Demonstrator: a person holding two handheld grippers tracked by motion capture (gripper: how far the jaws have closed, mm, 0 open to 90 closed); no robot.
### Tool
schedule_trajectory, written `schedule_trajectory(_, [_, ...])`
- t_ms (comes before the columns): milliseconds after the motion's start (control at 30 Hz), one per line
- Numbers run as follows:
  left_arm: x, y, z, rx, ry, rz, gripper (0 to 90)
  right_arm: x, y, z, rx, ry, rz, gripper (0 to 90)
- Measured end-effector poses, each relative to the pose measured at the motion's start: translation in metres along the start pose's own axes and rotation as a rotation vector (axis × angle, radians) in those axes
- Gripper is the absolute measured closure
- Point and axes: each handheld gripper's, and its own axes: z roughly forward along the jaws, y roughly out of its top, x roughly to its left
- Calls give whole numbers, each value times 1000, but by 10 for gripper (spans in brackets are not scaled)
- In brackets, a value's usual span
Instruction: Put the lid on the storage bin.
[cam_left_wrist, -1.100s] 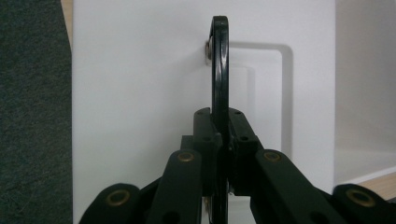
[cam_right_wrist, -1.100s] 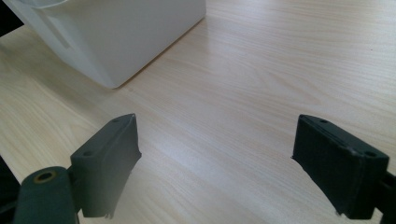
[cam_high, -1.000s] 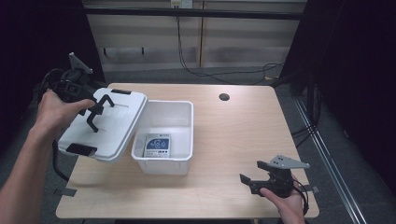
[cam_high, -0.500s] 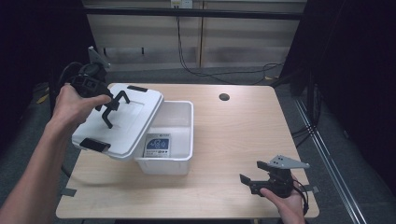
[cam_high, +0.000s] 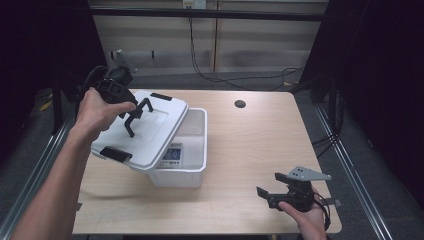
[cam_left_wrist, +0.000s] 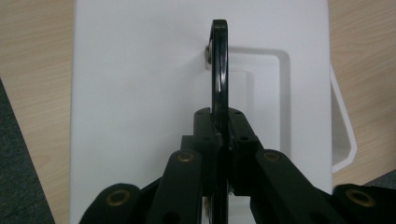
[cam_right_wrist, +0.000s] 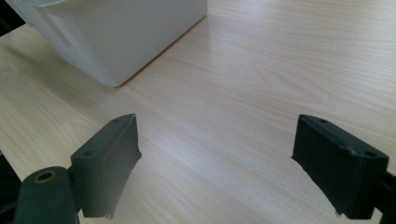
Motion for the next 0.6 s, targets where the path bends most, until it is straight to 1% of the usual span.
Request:
schedule_trajectory(67, [-2, 1, 1, -1, 0, 1, 847, 0, 0, 0, -2, -1, -1, 139])
schedule_trajectory(133, [-7, 3, 3, -7, -5, -16, 847, 0, 0, 0, -2, 0, -1, 139])
schedule_trajectory(167, [-7, 3, 3, -7, -5, -16, 847, 0, 0, 0, -2, 0, -1, 139])
schedule_trajectory(200, [-9, 4, 4, -5, -13, -31, 848, 0, 0, 0, -2, 0, -1, 139])
schedule_trajectory(233, [-11, 5, 5, -5, -12, -41, 848, 0, 0, 0, -2, 0, -1, 139])
schedule_trajectory(267, [-13, 5, 5, -25, -16, -59, 848, 0, 0, 0, -2, 0, -2, 139])
schedule_trajectory(333, [-15, 7, 6, -40, -14, -72, 848, 0, 0, 0, -1, -1, -1, 139])
schedule_trajectory(367, [-17, 8, 7, -36, -13, -75, 848, 0, 0, -1, -2, -1, -1, 139])
schedule_trajectory(400, [-18, 8, 8, -42, -18, -91, 847, 0, 0, -1, -3, -2, -1, 139])
schedule_trajectory(433, [-18, 9, 9, -45, -17, -98, 848, 0, 0, -1, -3, -1, -1, 139])
schedule_trajectory(467, [-20, 10, 11, -48, -19, -129, 848, 0, 0, -1, -4, 0, 0, 139])
schedule_trajectory(500, [-20, 10, 11, -48, -19, -129, 847, 0, 0, -1, -4, 0, 0, 139])
schedule_trajectory(533, [-20, 11, 12, -57, -18, -148, 848, -1, 0, -1, -5, 1, -1, 139])
schedule_trajectory(567, [-20, 11, 12, -57, -18, -148, 848, -1, 0, -1, -5, 1, -1, 139])
schedule_trajectory(600, [-21, 11, 12, -64, -18, -163, 848, -1, 0, -1, -5, 1, -1, 139])
